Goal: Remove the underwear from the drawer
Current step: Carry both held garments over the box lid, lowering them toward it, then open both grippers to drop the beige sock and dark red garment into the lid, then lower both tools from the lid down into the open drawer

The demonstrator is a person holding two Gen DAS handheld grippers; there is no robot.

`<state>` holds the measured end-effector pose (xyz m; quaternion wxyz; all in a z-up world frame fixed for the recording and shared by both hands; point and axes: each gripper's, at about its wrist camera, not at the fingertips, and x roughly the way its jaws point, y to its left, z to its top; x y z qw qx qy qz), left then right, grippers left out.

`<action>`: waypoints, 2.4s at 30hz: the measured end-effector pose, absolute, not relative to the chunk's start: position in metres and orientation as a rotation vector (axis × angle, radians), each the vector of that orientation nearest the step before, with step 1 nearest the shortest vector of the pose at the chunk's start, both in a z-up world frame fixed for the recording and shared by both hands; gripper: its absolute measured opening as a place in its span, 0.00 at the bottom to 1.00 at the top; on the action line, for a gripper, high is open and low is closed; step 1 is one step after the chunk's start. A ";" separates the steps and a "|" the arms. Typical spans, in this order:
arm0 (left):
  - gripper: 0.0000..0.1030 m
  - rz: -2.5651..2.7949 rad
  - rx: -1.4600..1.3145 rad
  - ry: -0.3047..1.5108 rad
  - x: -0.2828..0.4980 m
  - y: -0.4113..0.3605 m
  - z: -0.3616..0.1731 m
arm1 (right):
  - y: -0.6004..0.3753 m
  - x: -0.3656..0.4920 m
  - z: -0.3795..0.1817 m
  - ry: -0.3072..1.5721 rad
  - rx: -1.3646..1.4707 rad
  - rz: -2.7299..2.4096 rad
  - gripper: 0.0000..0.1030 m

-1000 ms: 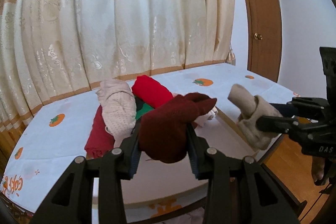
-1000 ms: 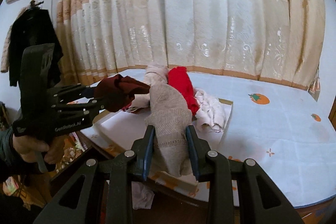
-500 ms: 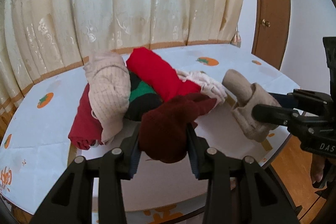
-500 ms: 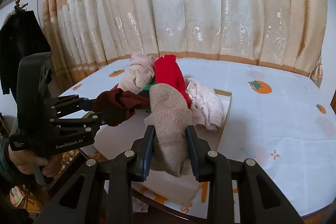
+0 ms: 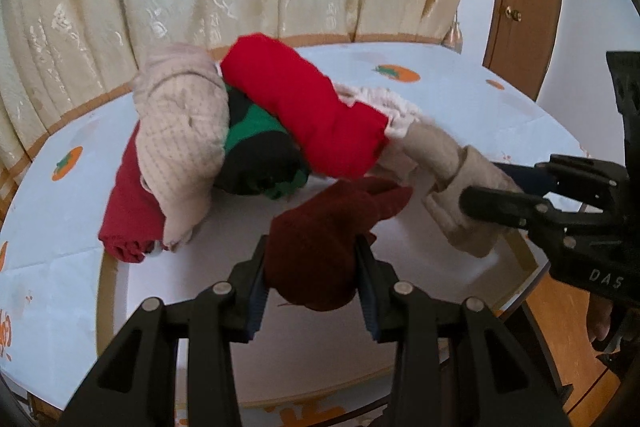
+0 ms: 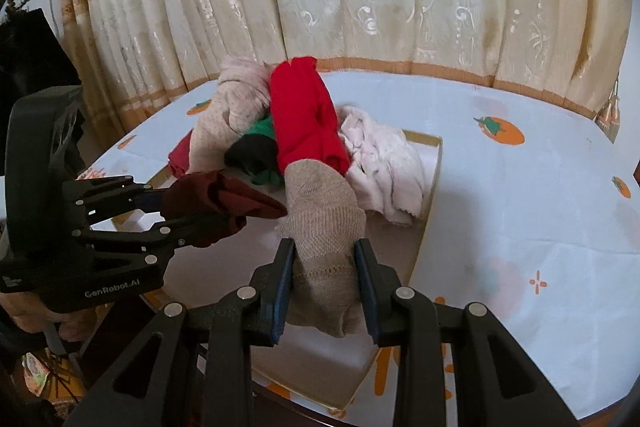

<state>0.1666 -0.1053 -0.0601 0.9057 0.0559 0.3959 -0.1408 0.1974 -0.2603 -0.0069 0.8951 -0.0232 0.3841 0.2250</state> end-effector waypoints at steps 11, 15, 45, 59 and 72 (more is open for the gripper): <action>0.39 -0.306 0.120 0.896 0.173 -0.109 -0.077 | -0.256 0.206 -0.022 0.848 -0.069 0.453 0.34; 0.44 -0.307 0.125 0.904 0.173 -0.111 -0.080 | -0.258 0.206 -0.024 0.854 -0.058 0.446 0.34; 0.66 -0.376 0.271 0.844 0.050 -0.066 -0.090 | -0.268 0.071 -0.013 0.777 -0.163 0.559 0.57; 0.68 -0.402 0.360 1.047 0.021 -0.043 -0.158 | -0.204 0.050 -0.089 0.919 -0.367 0.751 0.57; 0.69 -0.412 0.357 1.106 0.023 -0.020 -0.169 | -0.152 0.056 -0.130 1.062 -0.533 0.977 0.57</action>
